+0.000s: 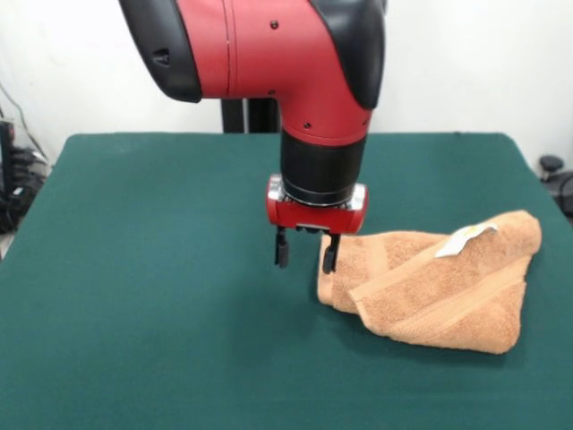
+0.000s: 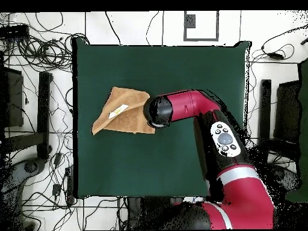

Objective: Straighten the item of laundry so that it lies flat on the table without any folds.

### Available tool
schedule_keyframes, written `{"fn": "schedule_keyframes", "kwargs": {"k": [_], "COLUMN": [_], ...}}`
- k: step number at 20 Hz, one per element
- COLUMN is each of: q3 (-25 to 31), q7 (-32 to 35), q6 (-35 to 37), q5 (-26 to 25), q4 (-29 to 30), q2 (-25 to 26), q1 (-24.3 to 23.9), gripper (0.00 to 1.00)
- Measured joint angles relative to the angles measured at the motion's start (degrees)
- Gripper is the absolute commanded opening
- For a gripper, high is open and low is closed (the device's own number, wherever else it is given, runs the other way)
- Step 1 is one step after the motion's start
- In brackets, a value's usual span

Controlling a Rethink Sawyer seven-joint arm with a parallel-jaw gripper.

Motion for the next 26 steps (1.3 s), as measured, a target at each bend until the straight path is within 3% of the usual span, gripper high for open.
{"fn": "schedule_keyframes", "kwargs": {"k": [26], "q3": [0.0], "q7": [0.0], "q6": [-0.23], "q5": [-0.01], "q4": [-0.05], "q2": [1.88], "q1": [2.44], "gripper": [1.0]}}
